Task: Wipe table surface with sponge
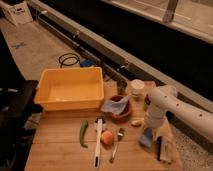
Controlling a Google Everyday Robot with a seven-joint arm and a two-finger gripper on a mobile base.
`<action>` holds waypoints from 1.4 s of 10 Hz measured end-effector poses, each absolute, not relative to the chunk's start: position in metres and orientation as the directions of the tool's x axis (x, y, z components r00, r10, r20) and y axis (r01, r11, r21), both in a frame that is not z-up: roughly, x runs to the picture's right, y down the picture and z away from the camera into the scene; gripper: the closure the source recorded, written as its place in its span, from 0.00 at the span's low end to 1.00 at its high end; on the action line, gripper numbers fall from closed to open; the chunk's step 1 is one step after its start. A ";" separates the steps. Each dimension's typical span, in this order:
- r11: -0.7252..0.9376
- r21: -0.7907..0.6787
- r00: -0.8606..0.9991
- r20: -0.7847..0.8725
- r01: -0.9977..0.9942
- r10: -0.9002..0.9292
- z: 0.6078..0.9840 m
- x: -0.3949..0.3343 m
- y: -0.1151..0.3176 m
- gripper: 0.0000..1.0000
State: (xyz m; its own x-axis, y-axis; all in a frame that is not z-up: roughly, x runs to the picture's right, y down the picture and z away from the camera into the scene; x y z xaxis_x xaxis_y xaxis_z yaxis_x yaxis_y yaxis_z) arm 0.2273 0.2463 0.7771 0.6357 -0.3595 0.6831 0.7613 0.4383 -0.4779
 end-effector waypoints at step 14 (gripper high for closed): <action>0.426 -0.534 0.663 0.703 0.731 -0.257 0.759 0.219 0.295 1.00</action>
State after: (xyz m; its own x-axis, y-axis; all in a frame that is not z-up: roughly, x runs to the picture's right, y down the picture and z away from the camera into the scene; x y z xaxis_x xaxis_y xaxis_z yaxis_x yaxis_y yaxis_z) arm 0.2194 0.2951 0.7587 0.6630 -0.2575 0.7030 0.7310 0.4255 -0.5335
